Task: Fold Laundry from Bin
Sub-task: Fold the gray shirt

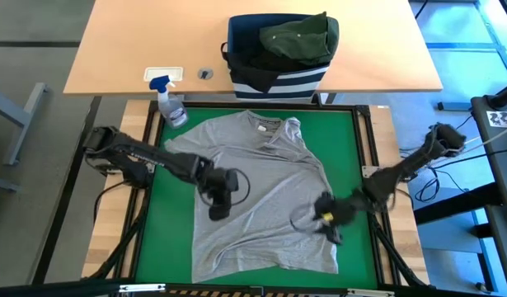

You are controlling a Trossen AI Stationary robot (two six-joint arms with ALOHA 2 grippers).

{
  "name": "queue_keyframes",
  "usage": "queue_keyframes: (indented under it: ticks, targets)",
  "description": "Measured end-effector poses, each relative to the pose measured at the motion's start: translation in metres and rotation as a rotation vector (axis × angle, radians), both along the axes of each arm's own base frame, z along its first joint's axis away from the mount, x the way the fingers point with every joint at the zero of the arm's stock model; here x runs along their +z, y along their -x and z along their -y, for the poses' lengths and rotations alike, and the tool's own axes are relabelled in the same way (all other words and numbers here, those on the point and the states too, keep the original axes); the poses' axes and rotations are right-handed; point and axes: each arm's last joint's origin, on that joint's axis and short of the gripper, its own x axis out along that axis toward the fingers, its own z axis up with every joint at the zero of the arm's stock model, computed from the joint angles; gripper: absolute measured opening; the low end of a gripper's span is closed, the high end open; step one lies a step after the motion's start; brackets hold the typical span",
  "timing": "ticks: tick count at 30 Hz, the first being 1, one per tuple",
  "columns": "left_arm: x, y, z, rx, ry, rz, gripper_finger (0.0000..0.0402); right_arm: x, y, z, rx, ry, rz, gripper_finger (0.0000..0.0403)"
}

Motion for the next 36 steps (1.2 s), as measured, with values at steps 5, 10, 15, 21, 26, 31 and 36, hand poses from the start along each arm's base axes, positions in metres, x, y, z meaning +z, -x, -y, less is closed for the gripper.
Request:
queue_keyframes:
  ticks: [5, 10, 15, 21, 26, 31, 36]
  targets:
    - [0.0, 0.013, 0.046, 0.013, 0.03, -0.014, 0.0144, -0.013, 0.017, -0.043, 0.081, 0.017, 0.028, 0.0225]
    - [0.0, 0.028, 0.082, 0.042, -0.055, 0.029, 0.0144, -0.033, 0.026, -0.072, 0.148, 0.004, -0.004, 0.0225]
    - [-0.01, 0.034, 0.101, 0.066, -0.125, 0.047, 0.0144, -0.048, 0.026, -0.093, 0.197, -0.027, 0.027, 0.0225]
    - [-0.048, 0.029, 0.105, 0.092, -0.18, -0.041, 0.0144, -0.064, 0.02, -0.107, 0.272, -0.012, 0.095, 0.0225]
    - [-0.08, 0.025, 0.102, 0.103, -0.238, -0.127, 0.0144, -0.085, 0.012, -0.105, 0.253, 0.072, 0.064, 0.0225]
    - [-0.089, 0.026, 0.101, 0.095, -0.267, -0.182, 0.0144, -0.092, 0.013, -0.108, 0.317, 0.037, 0.004, 0.0225]
    - [-0.089, 0.031, 0.098, 0.09, -0.304, -0.228, 0.0144, -0.094, 0.028, -0.116, 0.431, -0.024, -0.1, 0.0225]
